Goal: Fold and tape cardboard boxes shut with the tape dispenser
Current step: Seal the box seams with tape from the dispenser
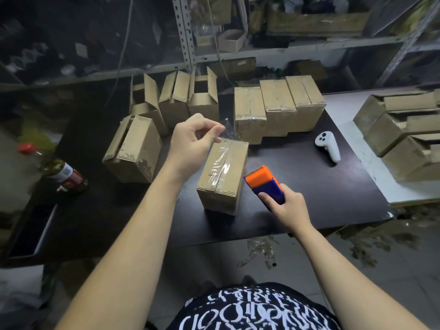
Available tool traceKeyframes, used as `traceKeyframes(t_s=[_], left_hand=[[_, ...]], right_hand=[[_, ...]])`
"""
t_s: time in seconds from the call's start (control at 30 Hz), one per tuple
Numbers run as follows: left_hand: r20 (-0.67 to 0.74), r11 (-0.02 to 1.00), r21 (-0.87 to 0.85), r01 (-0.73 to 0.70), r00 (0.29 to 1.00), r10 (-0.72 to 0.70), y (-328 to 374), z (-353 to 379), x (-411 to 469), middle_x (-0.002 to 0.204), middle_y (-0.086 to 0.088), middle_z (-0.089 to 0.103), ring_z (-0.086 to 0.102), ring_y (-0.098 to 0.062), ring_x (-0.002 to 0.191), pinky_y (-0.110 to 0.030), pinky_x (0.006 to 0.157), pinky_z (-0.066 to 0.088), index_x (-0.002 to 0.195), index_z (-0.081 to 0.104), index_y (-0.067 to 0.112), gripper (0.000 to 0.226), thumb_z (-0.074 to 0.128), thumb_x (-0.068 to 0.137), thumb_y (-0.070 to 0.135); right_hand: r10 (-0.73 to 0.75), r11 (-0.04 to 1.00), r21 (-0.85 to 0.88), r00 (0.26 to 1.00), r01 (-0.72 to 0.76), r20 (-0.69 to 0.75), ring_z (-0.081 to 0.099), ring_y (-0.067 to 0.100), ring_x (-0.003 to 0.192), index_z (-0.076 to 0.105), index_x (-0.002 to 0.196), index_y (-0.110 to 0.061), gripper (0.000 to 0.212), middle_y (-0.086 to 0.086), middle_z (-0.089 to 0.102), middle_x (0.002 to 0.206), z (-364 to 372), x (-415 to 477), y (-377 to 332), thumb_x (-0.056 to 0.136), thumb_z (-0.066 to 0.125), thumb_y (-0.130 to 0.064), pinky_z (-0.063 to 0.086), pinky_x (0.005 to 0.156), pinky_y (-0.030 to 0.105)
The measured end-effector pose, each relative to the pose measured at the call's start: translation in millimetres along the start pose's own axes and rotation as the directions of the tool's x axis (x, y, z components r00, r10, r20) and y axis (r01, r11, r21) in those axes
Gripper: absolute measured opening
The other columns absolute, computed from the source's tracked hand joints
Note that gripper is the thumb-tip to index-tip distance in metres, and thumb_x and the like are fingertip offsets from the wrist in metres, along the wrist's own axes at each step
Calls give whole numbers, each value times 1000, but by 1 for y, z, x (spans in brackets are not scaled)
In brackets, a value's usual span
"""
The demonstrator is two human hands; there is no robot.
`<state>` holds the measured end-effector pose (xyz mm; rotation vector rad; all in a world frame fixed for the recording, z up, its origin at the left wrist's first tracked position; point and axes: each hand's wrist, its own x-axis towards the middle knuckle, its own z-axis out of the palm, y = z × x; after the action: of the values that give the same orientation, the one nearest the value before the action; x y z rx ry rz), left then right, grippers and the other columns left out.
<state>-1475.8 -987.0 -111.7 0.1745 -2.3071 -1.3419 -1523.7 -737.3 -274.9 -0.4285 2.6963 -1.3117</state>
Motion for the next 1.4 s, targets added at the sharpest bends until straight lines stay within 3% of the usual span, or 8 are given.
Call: traceKeyframes(t_s=[0.27, 0.43, 0.67, 0.87, 0.93, 1.03, 1.2, 1.4], left_hand=[[251, 983, 29, -182, 953, 169, -6, 17, -9, 82, 5, 56, 54, -6, 74, -19, 67, 42, 97, 78, 9, 7, 73, 92, 9], [121, 974, -154, -167, 975, 186, 4, 6, -10, 85, -14, 61, 61, -18, 76, -25, 70, 44, 91, 73, 8, 7, 68, 96, 11], [130, 969, -227, 99, 989, -71, 0, -11, -16, 73, 5, 70, 68, -11, 73, -15, 71, 48, 91, 74, 10, 8, 68, 96, 8], [109, 960, -229, 160, 984, -138, 1, -13, -27, 68, 2, 71, 66, -10, 64, -15, 64, 48, 91, 77, 2, 8, 73, 92, 9], [84, 955, -227, 189, 981, -174, 1, -15, -29, 69, -5, 71, 66, -12, 62, -16, 63, 49, 90, 78, 1, 7, 74, 91, 8], [44, 956, -188, 224, 975, -220, -3, -17, -31, 69, -7, 71, 65, -12, 61, -18, 62, 50, 86, 79, 9, 5, 76, 89, 8], [-50, 940, -155, 305, 947, -316, -17, -23, -37, 65, 3, 72, 67, -13, 60, -22, 61, 53, 74, 78, 20, 18, 78, 86, 7], [-136, 896, -152, 417, 889, -437, -42, -16, -53, 71, -8, 74, 69, -18, 60, -34, 66, 59, 74, 79, 15, 11, 81, 84, 11]], right_hand=[[297, 935, 205, 955, -289, -5, 56, 10, 50, 53, 65, -17, 50, -8, 60, 52, 2, 11, -22, 92, 67, -57, 44, 54, 29], [616, 753, 339, 786, -564, -61, 69, 30, 75, 65, 72, -10, 63, 9, 71, 75, -3, 32, -13, 86, 63, -71, 54, 70, 36], [414, 869, -274, 909, -411, -51, 60, 36, 93, 61, 99, -10, 37, 15, 68, 105, 14, 29, -3, 93, 64, -46, 44, 71, 35], [264, 933, -182, 935, -309, -235, 63, 36, 92, 66, 90, -9, 37, 9, 70, 95, 13, 19, -36, 93, 64, -46, 47, 78, 39], [178, 969, 193, 977, -154, -113, 67, 23, 100, 73, 102, -13, 26, 2, 74, 102, 7, 26, -66, 101, 58, -34, 49, 87, 38], [75, 696, 657, 940, -289, 334, 72, 18, 99, 73, 115, -4, 48, 11, 77, 105, 1, 30, -110, 108, 41, -40, 48, 87, 34], [-138, 781, 575, 828, -246, 543, 64, 14, 78, 76, 100, -1, 30, 5, 73, 85, 7, 22, -108, 93, 74, -30, 48, 76, 26], [58, 918, 259, 747, -301, 662, 64, 4, 82, 80, 90, -16, 18, -8, 76, 85, 1, 18, -93, 86, 82, -34, 43, 67, 14]])
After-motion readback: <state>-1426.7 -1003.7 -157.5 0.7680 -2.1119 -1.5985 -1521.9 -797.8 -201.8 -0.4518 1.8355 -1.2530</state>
